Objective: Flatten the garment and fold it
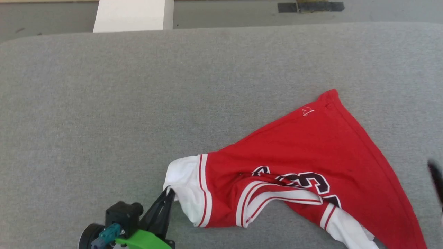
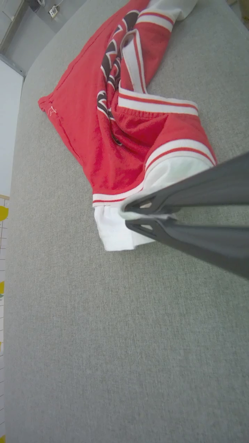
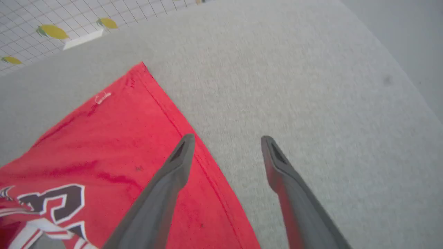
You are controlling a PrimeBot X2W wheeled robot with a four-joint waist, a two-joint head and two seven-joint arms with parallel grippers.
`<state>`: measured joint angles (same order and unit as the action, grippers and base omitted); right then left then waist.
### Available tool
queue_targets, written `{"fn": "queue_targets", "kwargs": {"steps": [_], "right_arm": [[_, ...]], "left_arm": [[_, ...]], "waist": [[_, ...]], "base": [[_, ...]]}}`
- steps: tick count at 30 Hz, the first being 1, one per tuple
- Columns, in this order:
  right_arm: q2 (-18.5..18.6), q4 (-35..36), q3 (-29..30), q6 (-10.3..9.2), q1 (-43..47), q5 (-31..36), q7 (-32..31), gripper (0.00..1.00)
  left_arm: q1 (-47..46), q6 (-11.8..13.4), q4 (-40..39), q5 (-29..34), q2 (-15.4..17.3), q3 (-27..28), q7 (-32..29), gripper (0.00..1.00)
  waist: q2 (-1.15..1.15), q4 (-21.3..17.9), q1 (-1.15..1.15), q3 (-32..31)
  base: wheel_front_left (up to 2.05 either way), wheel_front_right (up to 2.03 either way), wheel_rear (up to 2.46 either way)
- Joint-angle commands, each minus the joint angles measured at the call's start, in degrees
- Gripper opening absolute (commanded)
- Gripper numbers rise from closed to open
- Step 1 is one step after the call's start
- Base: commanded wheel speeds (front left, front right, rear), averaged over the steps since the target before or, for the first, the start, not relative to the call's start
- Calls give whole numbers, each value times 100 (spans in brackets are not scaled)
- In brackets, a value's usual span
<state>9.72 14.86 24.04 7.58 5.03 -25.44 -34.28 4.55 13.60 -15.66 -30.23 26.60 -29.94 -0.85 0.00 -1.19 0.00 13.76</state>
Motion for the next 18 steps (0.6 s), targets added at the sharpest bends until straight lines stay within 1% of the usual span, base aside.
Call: {"fn": "queue_targets", "kwargs": {"steps": [1, 2, 3, 6, 8, 9, 13, 18], "right_arm": [[187, 65, -143, -9, -410, -18, -41, 100], [282, 68, -209, -9, -560, 19, -81, 100], [494, 24, -408, -9, -882, 91, -183, 100], [769, -254, -844, -9, -1616, 165, -374, 100], [955, -524, -1156, -9, -2050, 234, -532, 100], [1130, -1002, -1528, -9, -2593, 332, -747, 100], [1300, -1583, -1803, -9, -3048, 407, -985, 100], [1487, -2060, -2025, -9, -3280, 456, -1037, 100]], "left_arm": [[-155, -46, -12, 48, -47, -7, 38, 0], [-187, -55, -18, 61, -56, -20, 40, 0], [-270, -78, -26, 92, -76, -45, 45, 0], [-450, -128, -35, 157, -135, -118, 42, 0], [-579, -168, -35, 207, -186, -190, 25, 0], [-766, -230, 2, 258, -282, -293, 10, 0], [-961, -302, 99, 306, -394, -396, 31, 0], [-1082, -339, 199, 323, -488, -463, 73, 0]], "waist": [[0, 129, 0, 169], [0, 162, 0, 222], [0, 233, 0, 324], [0, 410, 0, 568], [0, 556, 0, 761], [0, 780, 0, 1014], [0, 1047, 0, 1251], [0, 1234, 0, 1420]], "base": [[0, 0, 0], [0, 0, 0], [0, 0, 0], [0, 0, 0], [0, 0, 0], [0, 0, 0], [0, 0, 0], [0, 0, 0]]}}
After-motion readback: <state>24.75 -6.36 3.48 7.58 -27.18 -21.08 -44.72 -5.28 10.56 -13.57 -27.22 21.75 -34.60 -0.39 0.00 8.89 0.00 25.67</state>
